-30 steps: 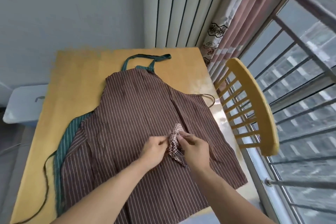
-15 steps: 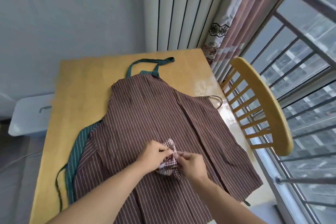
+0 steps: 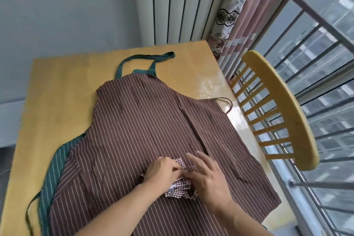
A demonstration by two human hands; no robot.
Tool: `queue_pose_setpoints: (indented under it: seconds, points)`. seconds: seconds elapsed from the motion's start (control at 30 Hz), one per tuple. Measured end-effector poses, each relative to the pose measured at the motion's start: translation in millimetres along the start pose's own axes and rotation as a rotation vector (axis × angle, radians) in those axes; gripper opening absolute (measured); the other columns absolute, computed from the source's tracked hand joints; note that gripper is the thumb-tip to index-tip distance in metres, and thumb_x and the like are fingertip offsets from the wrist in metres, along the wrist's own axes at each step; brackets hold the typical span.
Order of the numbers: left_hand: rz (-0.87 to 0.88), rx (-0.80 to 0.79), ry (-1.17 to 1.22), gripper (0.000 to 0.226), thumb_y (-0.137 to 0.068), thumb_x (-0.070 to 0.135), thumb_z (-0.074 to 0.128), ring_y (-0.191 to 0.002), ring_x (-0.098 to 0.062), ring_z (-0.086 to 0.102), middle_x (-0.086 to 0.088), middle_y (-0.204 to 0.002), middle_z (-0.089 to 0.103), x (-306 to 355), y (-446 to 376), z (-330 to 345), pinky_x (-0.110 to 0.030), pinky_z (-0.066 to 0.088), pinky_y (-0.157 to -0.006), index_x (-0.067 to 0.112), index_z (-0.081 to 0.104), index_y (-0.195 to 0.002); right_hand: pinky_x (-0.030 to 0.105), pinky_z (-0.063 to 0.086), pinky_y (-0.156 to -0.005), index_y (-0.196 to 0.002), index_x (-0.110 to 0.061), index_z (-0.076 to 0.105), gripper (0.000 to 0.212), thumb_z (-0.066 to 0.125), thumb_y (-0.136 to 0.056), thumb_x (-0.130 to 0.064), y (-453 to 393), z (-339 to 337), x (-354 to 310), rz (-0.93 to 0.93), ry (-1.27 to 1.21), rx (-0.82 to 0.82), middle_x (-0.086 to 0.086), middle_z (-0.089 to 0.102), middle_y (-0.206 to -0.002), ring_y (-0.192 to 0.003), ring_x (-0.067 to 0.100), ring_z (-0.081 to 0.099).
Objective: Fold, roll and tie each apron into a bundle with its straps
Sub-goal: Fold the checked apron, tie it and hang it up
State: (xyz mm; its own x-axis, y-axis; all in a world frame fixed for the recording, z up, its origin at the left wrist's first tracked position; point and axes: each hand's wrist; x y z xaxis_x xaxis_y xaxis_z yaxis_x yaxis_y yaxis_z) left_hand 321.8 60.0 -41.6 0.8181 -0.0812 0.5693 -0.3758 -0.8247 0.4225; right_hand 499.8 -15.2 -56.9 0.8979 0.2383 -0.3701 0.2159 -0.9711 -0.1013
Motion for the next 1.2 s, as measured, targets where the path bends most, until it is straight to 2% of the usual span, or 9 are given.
queue_pose_setpoints:
  seconds: [0.07, 0.2, 0.3, 0.47, 0.6, 0.8, 0.93, 1.1, 1.2]
  points:
    - [0.088, -0.017, -0.101, 0.015, -0.096, 0.037, 0.065, -0.076, -0.010, 0.063, 0.007, -0.075, 0.068, -1, 0, -1, -0.034, 0.057, -0.085, 0.033, 0.078, -0.095, 0.035, 0.052, -0.100, -0.099, -0.030, 0.078, 0.013, 0.068, -0.090, -0.029, -7, -1, 0, -0.071, -0.055, -0.053, -0.010, 0.067, -0.132, -0.124, 0.014, 0.060]
    - [0.212, -0.039, -0.115, 0.024, -0.098, 0.034, 0.065, -0.098, -0.010, 0.063, 0.011, -0.103, 0.071, -6, 5, -4, -0.032, 0.052, -0.100, 0.036, 0.074, -0.119, 0.028, 0.060, -0.065, -0.097, -0.023, 0.081, 0.029, 0.055, -0.094, -0.037, -16, -8, -6, 0.083, -0.155, -0.138, -0.011, 0.076, -0.090, -0.074, 0.004, 0.068]
    - [0.238, -0.043, -0.042, 0.031, -0.096, 0.032, 0.068, -0.096, -0.006, 0.057, 0.015, -0.102, 0.061, -13, 13, -2, -0.030, 0.052, -0.097, 0.033, 0.069, -0.126, 0.017, 0.058, -0.076, -0.104, -0.023, 0.080, 0.014, 0.074, -0.092, -0.024, -15, -14, -12, 0.245, -0.288, -0.195, -0.011, 0.077, -0.095, -0.078, -0.002, 0.067]
    - [0.272, 0.059, -0.036, 0.053, -0.085, 0.039, 0.079, -0.115, -0.007, 0.058, 0.010, -0.123, 0.067, -19, 24, 5, -0.021, 0.038, -0.111, 0.024, 0.065, -0.134, 0.023, 0.061, -0.074, -0.095, -0.028, 0.074, 0.009, 0.079, -0.089, -0.029, -19, -15, -20, 0.509, -0.476, -0.212, -0.016, 0.076, -0.086, -0.079, -0.002, 0.071]
    - [0.249, 0.055, 0.061, 0.032, -0.091, 0.046, 0.070, -0.102, -0.001, 0.054, 0.018, -0.107, 0.065, -14, 24, -4, -0.026, 0.047, -0.099, 0.032, 0.072, -0.121, 0.030, 0.063, -0.071, -0.083, -0.026, 0.078, 0.006, 0.082, -0.086, -0.024, -26, -17, -23, 0.633, -0.564, -0.181, -0.013, 0.077, -0.079, -0.073, 0.001, 0.073]
    - [0.228, 0.095, 0.066, 0.028, -0.103, 0.043, 0.051, -0.096, 0.000, 0.059, 0.018, -0.100, 0.071, -15, 20, 3, -0.022, 0.048, -0.092, 0.031, 0.076, -0.108, 0.027, 0.062, -0.071, -0.084, -0.026, 0.077, 0.006, 0.083, -0.084, -0.028, -27, -16, -28, 0.644, -0.513, -0.174, -0.015, 0.076, -0.077, -0.072, -0.002, 0.071]
    - [0.192, 0.167, 0.047, 0.029, -0.106, 0.034, 0.048, -0.076, -0.004, 0.056, 0.011, -0.079, 0.059, -15, 18, 11, -0.024, 0.049, -0.075, 0.020, 0.064, -0.086, 0.026, 0.062, -0.068, -0.082, -0.025, 0.076, 0.007, 0.084, -0.084, -0.026, -23, -23, -32, 0.739, -0.570, -0.134, -0.012, 0.076, -0.075, -0.070, -0.001, 0.071]
    - [0.125, 0.140, 0.070, 0.028, -0.107, 0.032, 0.043, -0.077, -0.007, 0.054, 0.008, -0.081, 0.056, -14, 21, 12, -0.027, 0.047, -0.071, 0.018, 0.054, -0.086, 0.023, 0.059, -0.064, -0.077, -0.021, 0.077, 0.015, 0.083, -0.084, -0.033, -15, -29, -39, 0.832, -0.638, -0.162, -0.008, 0.076, -0.074, -0.066, 0.003, 0.070]
    - [0.120, 0.093, 0.038, 0.027, -0.108, 0.033, 0.039, -0.078, -0.007, 0.054, 0.007, -0.083, 0.056, -13, 25, 10, -0.025, 0.045, -0.068, 0.019, 0.050, -0.089, 0.013, 0.050, -0.064, -0.079, -0.022, 0.077, 0.012, 0.079, -0.089, -0.029, -14, -28, -48, 0.761, -0.629, -0.219, -0.006, 0.074, -0.078, -0.069, 0.000, 0.066]
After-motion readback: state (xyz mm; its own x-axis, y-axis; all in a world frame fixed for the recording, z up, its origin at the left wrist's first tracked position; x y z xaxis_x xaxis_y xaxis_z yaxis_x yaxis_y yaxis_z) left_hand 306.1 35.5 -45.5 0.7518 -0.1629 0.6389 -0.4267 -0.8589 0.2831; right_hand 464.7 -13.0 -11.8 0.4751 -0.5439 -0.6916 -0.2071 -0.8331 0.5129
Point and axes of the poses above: each hand's wrist, its own y-axis away from the middle knuckle, its own z-axis out of the palm, x = y × z
